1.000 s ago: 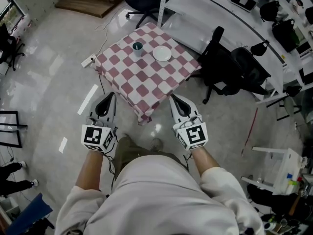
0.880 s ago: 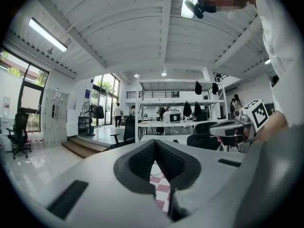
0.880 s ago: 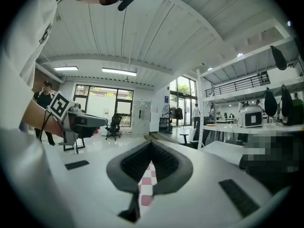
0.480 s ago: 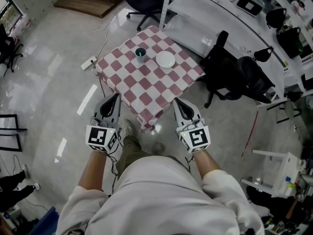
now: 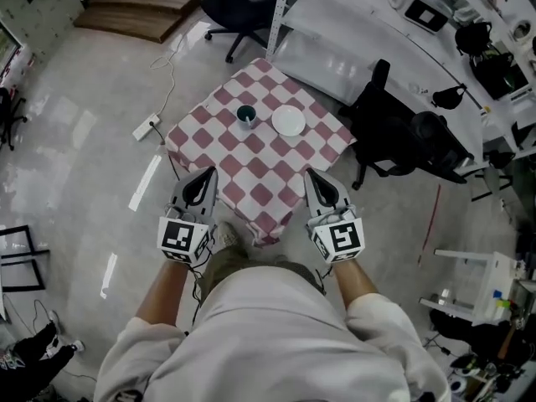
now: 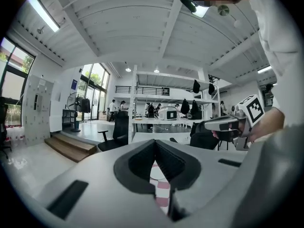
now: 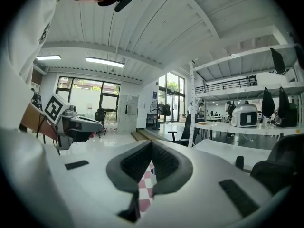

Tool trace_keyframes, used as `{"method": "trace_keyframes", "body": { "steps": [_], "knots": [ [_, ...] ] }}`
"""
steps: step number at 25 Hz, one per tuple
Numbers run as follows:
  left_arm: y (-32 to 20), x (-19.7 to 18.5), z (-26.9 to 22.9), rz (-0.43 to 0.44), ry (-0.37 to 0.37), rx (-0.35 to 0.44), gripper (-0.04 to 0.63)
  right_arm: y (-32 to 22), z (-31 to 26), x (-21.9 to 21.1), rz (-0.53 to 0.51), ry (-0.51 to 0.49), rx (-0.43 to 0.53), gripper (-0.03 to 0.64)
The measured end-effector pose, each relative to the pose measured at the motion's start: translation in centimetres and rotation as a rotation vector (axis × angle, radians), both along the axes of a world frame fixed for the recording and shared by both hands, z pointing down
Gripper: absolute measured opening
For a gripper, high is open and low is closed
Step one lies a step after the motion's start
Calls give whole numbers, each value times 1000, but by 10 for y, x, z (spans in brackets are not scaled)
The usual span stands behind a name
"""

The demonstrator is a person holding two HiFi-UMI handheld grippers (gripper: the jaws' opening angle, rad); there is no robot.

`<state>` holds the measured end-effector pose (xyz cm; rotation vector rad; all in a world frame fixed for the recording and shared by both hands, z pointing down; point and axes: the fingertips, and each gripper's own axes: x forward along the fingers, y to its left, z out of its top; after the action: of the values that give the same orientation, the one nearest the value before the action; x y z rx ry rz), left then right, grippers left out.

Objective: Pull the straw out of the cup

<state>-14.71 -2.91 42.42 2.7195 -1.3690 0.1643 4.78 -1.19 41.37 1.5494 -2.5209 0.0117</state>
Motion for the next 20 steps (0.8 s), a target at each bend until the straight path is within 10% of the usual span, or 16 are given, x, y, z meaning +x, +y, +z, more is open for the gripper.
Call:
{"method": "trace_keyframes", "body": {
  "steps": [20],
  "knots": [
    [-70,27,64,-45,-132,-63,11,-68,24,34,-60,13,-57,3]
  ]
}}
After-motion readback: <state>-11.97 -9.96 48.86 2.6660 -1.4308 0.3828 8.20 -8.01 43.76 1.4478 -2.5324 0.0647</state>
